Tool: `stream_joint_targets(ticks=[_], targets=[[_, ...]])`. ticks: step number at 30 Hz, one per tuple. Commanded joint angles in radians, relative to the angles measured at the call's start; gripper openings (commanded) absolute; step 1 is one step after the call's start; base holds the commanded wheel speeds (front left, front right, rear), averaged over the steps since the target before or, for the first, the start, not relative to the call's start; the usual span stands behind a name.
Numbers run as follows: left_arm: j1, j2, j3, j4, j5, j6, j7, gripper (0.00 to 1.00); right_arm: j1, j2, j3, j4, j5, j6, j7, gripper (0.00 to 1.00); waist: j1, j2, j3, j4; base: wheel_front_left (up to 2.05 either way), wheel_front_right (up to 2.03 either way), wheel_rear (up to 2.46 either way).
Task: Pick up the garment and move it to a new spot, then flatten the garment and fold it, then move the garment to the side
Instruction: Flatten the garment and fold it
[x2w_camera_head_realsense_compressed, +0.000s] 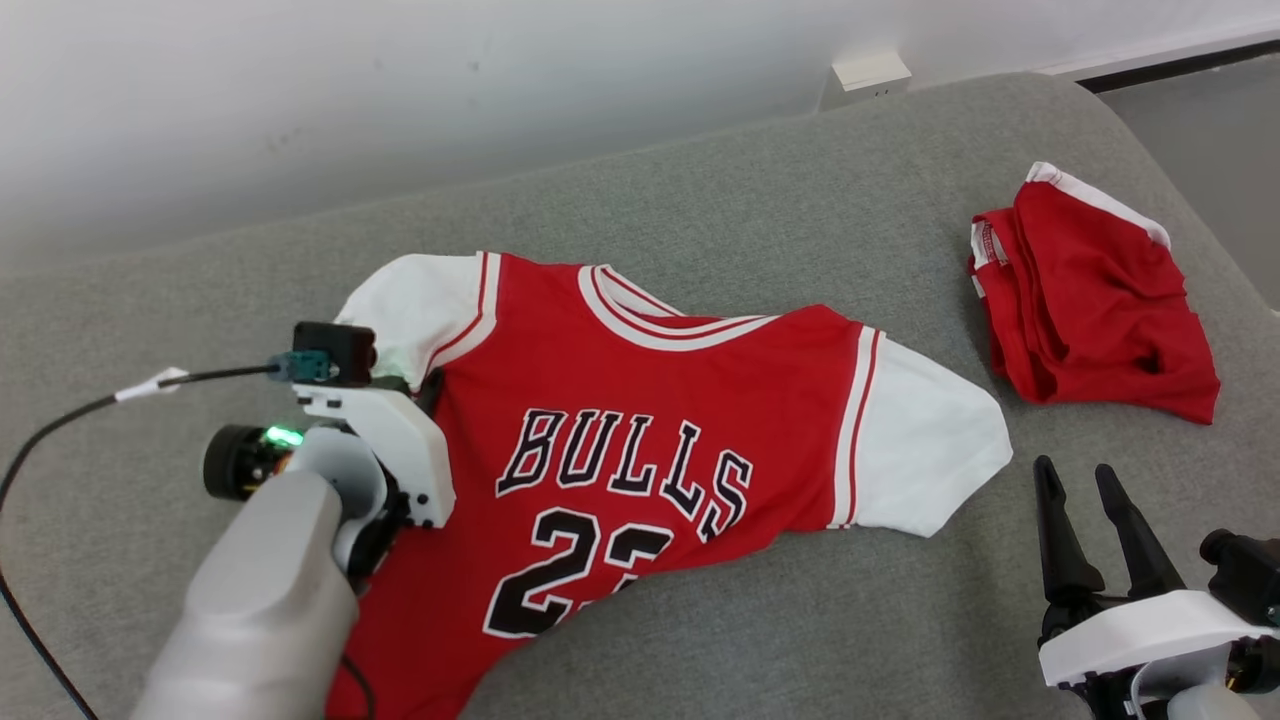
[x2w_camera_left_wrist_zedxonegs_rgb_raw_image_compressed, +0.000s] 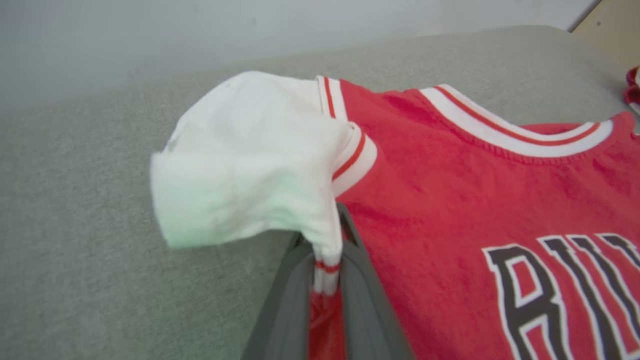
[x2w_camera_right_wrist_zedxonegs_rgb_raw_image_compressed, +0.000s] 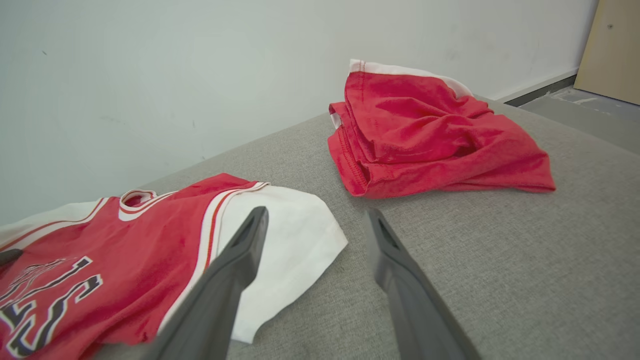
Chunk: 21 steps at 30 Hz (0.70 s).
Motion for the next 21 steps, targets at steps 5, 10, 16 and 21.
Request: stream_joint_targets(ticks=[5, 10, 16, 21], targets=[[-0.100, 0.131, -0.124, -0.085, -0.053, 0.000, 0.058, 0.00, -0.023, -0.004, 0.011, 0.002, 0.015, -0.002, -0.022, 1.00, -0.0001, -0.0001, 0.032, -0.021, 0.00, 0.00, 0.00], [-0.204, 0.245, -0.215, -0.137, -0.115, -0.001, 0.111, 0.00, -0.046, 0.010, 0.027, 0.012, 0.026, -0.002, -0.039, 1.00, -0.0001, -0.0001, 0.082, -0.048, 0.00, 0.00, 0.00], [-0.320, 0.333, -0.264, -0.108, -0.166, -0.001, 0.085, 0.00, -0.083, 0.028, 0.058, 0.033, 0.040, -0.002, -0.064, 1.00, -0.0001, -0.0001, 0.140, -0.098, 0.00, 0.00, 0.00], [-0.384, 0.372, -0.288, -0.044, -0.164, -0.001, 0.034, 0.00, -0.106, 0.039, 0.080, 0.055, 0.053, -0.002, -0.079, 1.00, -0.0001, -0.0001, 0.169, -0.136, 0.00, 0.00, 0.00]])
